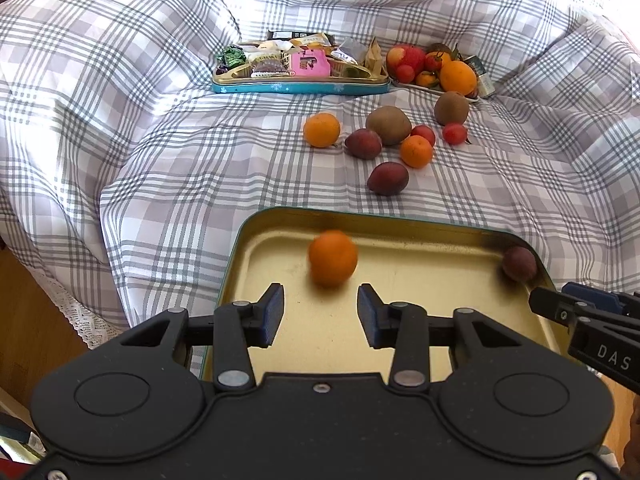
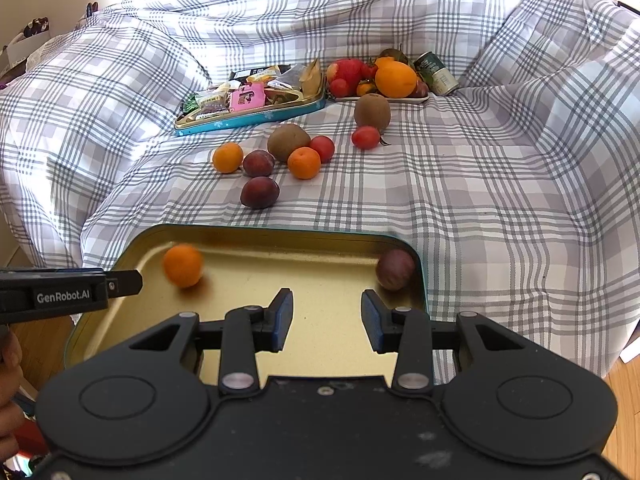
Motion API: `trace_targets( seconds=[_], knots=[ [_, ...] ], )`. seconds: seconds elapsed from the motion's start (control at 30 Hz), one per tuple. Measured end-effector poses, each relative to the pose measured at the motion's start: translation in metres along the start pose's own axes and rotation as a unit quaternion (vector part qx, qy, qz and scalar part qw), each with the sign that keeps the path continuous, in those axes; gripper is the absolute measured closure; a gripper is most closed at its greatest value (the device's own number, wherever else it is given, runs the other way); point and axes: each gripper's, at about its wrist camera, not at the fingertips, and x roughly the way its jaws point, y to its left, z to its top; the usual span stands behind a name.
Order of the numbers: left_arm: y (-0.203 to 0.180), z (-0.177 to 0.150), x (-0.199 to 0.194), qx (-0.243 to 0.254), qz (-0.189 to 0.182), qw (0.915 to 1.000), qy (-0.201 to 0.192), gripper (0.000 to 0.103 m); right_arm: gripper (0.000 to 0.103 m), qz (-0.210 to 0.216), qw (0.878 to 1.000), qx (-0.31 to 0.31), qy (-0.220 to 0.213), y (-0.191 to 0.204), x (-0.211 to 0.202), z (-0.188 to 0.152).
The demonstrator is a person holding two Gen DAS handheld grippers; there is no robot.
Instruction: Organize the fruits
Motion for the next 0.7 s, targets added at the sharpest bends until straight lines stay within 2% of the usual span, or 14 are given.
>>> trace_targets(
  seconds=[0.7],
  knots=[
    [0.0044, -0.0045, 0.0011, -0.012, 0.001, 0.9999, 0.011, 0.054, 0.062, 0.0, 1.0, -0.007, 0.004, 0.0029, -0.0003, -0.0021]
  ],
)
